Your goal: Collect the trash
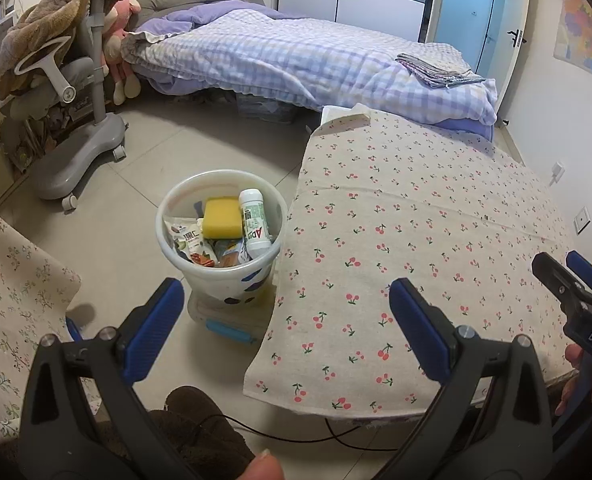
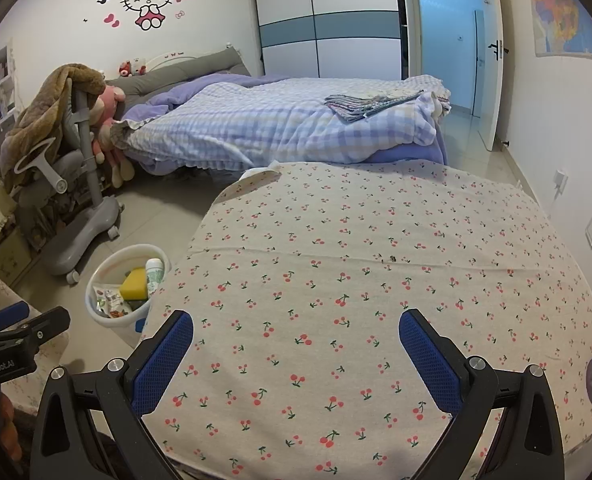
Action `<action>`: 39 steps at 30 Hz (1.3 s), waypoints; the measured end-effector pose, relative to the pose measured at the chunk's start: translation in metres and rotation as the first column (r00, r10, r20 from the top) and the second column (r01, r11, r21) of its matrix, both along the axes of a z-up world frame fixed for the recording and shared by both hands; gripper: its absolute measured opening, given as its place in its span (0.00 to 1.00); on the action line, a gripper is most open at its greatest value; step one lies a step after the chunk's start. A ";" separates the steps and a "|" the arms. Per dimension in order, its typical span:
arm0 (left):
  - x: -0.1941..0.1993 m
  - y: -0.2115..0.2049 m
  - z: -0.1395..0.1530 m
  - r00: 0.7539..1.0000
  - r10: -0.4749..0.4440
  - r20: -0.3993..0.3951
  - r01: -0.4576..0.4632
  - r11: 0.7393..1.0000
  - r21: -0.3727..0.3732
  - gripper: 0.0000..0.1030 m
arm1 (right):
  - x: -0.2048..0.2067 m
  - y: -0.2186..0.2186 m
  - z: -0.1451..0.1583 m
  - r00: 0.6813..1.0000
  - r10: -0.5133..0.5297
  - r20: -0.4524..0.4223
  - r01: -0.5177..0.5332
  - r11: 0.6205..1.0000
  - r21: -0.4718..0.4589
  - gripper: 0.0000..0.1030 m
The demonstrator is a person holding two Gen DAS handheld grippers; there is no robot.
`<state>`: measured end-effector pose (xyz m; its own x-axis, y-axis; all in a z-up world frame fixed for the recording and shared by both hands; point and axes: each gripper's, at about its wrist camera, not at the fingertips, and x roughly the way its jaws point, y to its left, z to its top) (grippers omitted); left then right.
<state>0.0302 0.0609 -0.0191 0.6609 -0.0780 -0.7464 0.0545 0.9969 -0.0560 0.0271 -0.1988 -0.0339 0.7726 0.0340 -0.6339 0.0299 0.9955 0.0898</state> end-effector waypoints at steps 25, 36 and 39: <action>0.000 0.001 -0.001 1.000 -0.002 -0.004 0.002 1.000 -0.002 0.99 | -0.002 0.004 0.001 1.000 0.001 -0.002 -0.001 1.000 0.002 1.00; -0.001 0.000 -0.002 1.000 0.002 -0.009 -0.002 1.000 -0.011 0.99 | -0.002 0.008 0.001 1.000 0.005 -0.008 -0.005 1.000 0.006 1.00; -0.002 0.000 -0.004 1.000 0.006 -0.013 -0.006 1.000 -0.017 0.99 | -0.002 0.008 0.001 1.000 0.005 -0.009 -0.004 1.000 0.006 1.00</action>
<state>0.0286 0.0606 -0.0231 0.6518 -0.0868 -0.7534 0.0476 0.9962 -0.0736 0.0248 -0.1911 -0.0332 0.7668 0.0413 -0.6406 0.0263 0.9951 0.0956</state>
